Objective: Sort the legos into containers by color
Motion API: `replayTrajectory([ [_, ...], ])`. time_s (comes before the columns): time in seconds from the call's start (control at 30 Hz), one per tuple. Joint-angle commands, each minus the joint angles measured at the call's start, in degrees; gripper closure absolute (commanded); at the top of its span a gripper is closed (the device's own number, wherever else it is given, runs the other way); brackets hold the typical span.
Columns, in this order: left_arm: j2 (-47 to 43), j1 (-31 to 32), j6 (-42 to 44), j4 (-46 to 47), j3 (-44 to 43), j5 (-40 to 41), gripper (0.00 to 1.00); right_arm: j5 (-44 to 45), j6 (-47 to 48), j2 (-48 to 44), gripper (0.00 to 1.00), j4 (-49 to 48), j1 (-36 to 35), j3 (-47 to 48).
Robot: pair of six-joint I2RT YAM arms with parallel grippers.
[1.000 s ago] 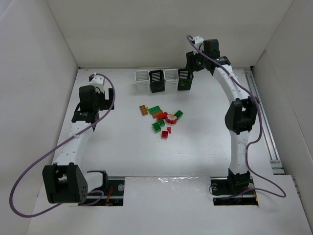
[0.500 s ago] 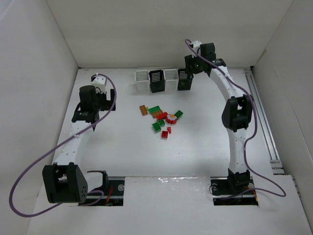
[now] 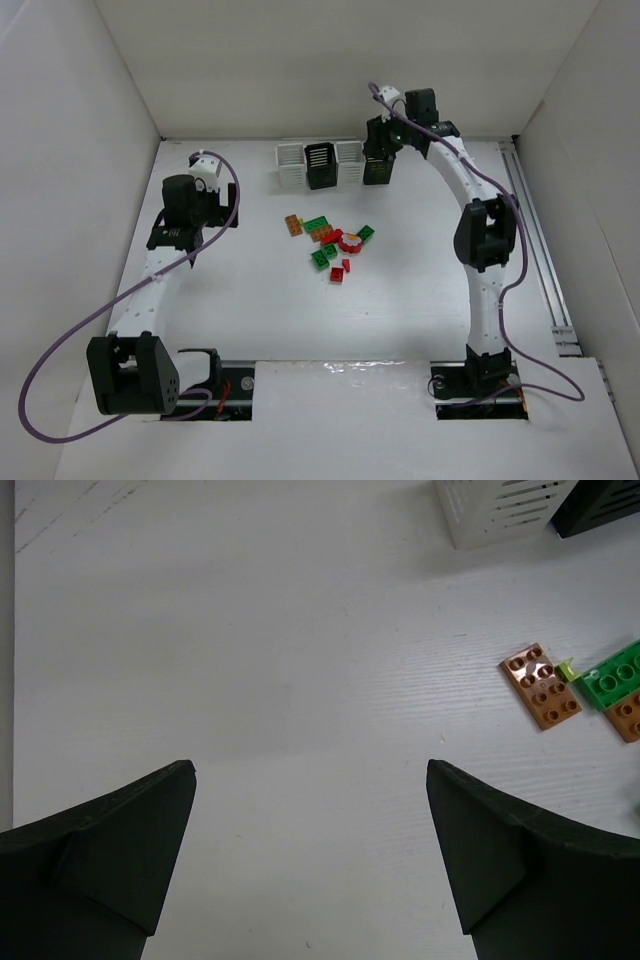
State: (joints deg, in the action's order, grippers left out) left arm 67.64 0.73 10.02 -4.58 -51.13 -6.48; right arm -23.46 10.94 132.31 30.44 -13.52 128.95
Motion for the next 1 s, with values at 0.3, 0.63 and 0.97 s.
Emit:
replayTrajectory([
  [0.3,-0.4,0.1,0.9,1.0,-0.4,-0.9,0.01,-17.7,24.4,-12.7,0.50,4.7,-14.7,-20.7],
  [0.63,0.2,0.1,0.9,1.0,-0.4,-0.9,0.01,-17.1,31.9,-2.5,0.33,6.6,-18.6,-11.4],
  [0.97,0.2,0.1,0.9,1.0,-0.4,-0.4,0.01,-15.9,42.8,0.1,0.27,5.0,-21.0,-12.0],
])
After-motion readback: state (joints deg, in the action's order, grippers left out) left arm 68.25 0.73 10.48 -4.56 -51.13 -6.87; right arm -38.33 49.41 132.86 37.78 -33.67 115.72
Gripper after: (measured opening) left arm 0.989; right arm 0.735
